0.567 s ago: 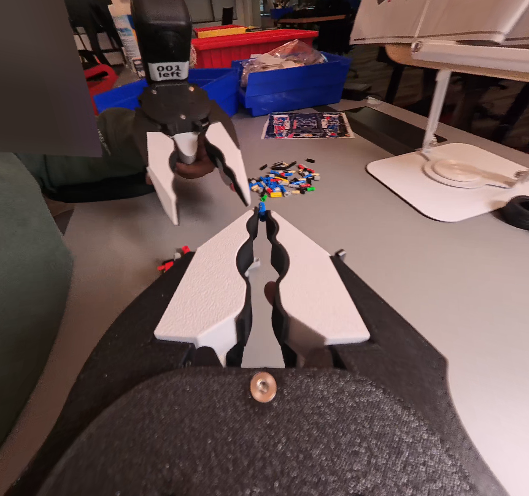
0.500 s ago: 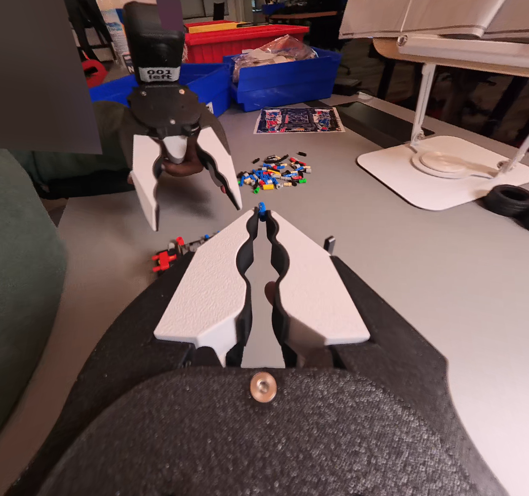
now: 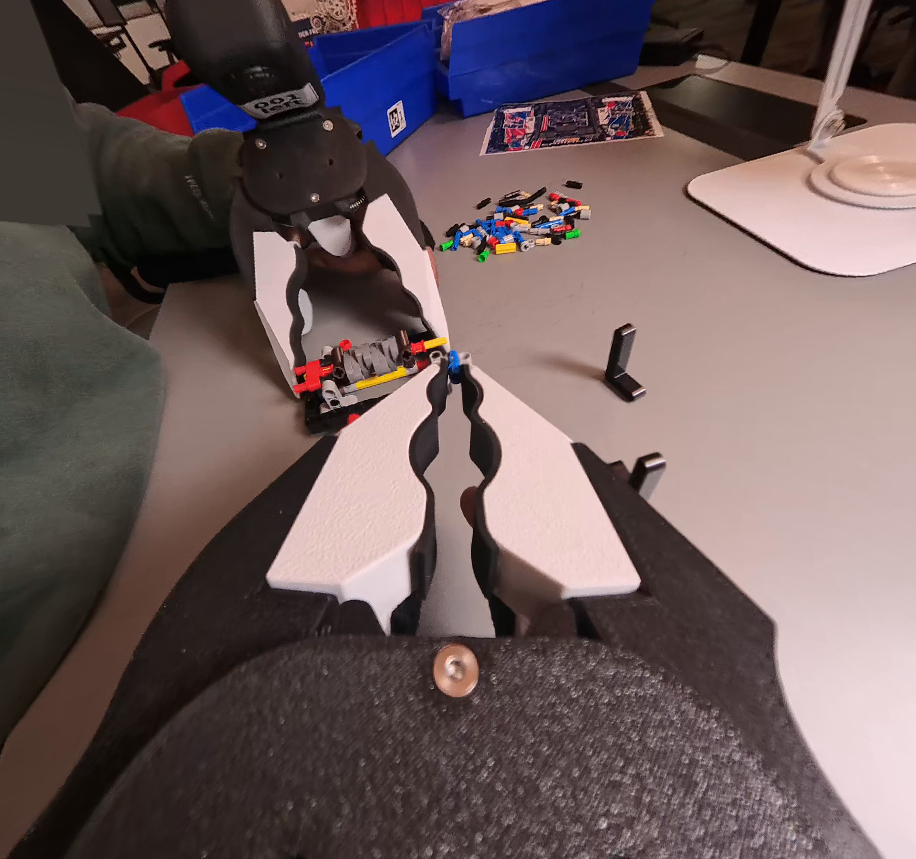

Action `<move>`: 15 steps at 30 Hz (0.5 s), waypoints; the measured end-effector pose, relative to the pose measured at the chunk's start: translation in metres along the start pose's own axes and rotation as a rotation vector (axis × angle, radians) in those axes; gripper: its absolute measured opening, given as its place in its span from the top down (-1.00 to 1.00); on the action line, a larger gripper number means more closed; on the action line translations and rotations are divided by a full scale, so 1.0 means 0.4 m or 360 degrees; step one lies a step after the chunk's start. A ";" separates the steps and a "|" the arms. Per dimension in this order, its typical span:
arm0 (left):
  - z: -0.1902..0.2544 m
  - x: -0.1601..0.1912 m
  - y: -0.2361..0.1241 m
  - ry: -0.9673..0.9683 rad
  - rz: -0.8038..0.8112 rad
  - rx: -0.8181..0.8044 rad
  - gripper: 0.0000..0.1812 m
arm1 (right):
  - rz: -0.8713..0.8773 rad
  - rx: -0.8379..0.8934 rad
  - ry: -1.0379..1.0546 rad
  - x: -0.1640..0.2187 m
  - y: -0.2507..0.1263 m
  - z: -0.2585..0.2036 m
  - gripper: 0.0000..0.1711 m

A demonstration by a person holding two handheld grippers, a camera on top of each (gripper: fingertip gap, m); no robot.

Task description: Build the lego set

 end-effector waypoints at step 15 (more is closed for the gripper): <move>-0.016 0.005 -0.006 -0.0084 0.0017 0.0024 -0.06 | -0.0172 0.0036 0.0140 0.048 0.042 -0.004 0.96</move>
Point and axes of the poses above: each gripper's, where its closed fingertips meet, y out along the fingers, x out of its underside, z = x × y across the jaws, the point moved 2 cm from there along -y, back along the fingers, and after that the axes turned 3 degrees about x, right-handed, at the moved point
